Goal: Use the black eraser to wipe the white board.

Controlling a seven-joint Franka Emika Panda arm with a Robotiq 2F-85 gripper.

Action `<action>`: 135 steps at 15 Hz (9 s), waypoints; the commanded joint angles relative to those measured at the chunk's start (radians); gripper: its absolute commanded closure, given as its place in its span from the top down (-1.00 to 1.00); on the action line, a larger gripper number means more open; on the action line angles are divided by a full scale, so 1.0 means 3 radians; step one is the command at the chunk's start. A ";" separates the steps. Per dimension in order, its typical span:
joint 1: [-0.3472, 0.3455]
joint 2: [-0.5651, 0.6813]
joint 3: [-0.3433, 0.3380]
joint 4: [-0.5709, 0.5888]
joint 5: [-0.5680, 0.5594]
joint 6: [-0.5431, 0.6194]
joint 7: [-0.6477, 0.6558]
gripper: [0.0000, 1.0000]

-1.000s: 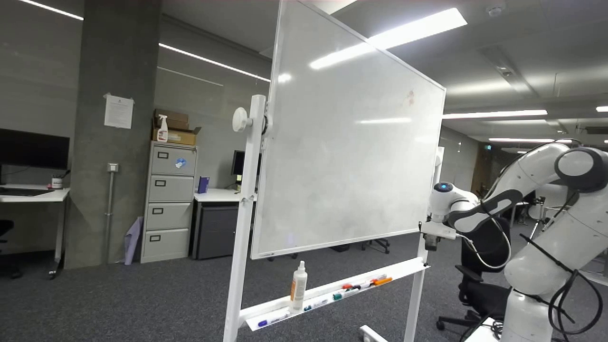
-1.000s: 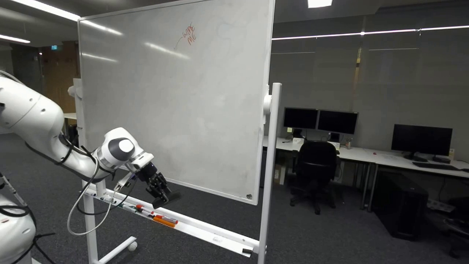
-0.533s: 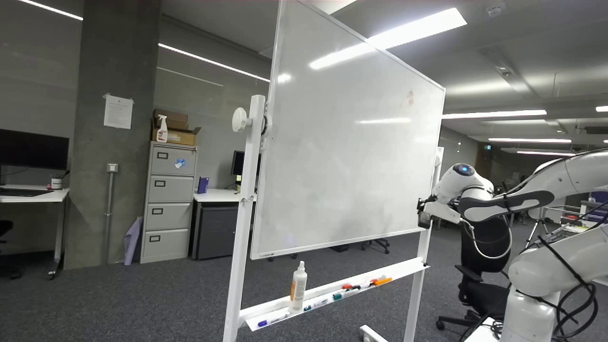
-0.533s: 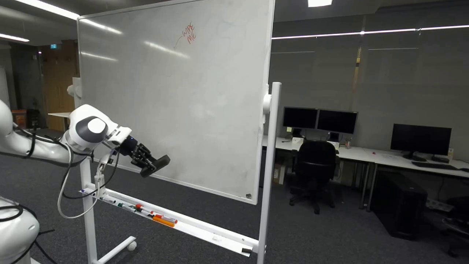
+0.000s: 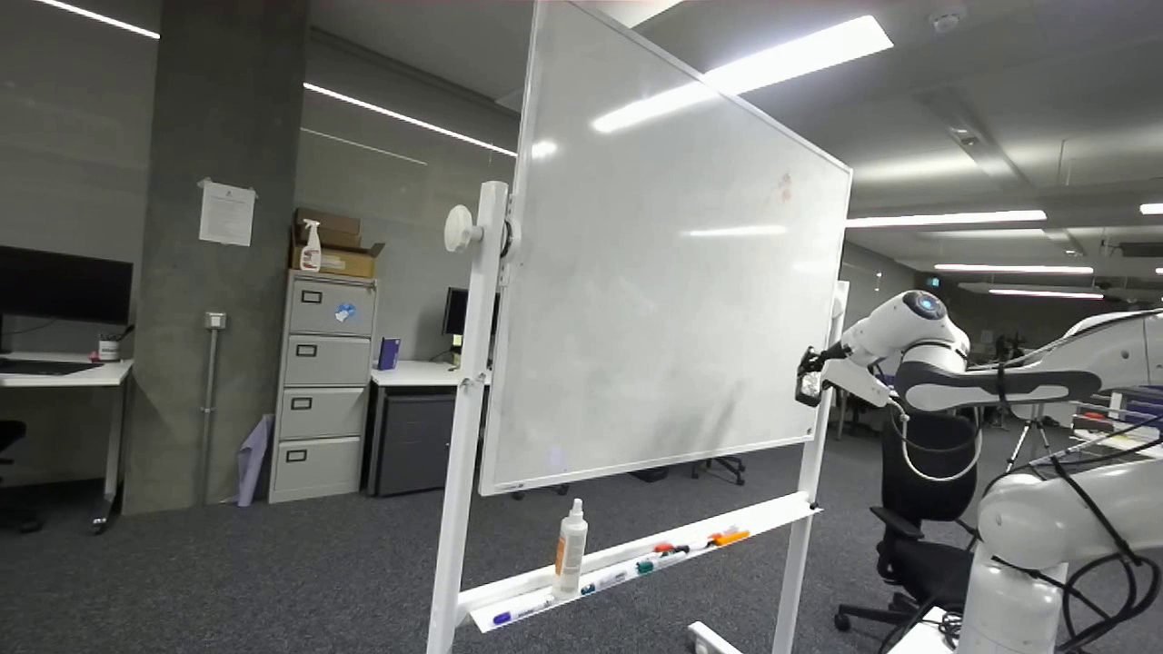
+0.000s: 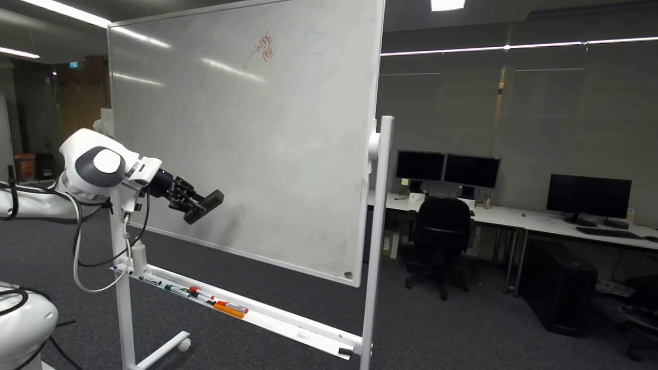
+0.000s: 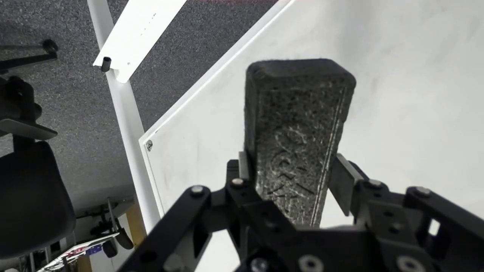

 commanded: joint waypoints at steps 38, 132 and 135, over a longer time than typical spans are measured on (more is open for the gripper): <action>0.0539 0.1228 -0.0672 0.2646 0.0212 0.2297 -0.1547 -0.40; 0.3491 0.1837 -0.3176 0.4776 0.2204 0.0936 -0.4779 -0.40; 0.3367 0.2004 -0.3198 0.4740 0.2639 0.1021 -0.4985 -0.40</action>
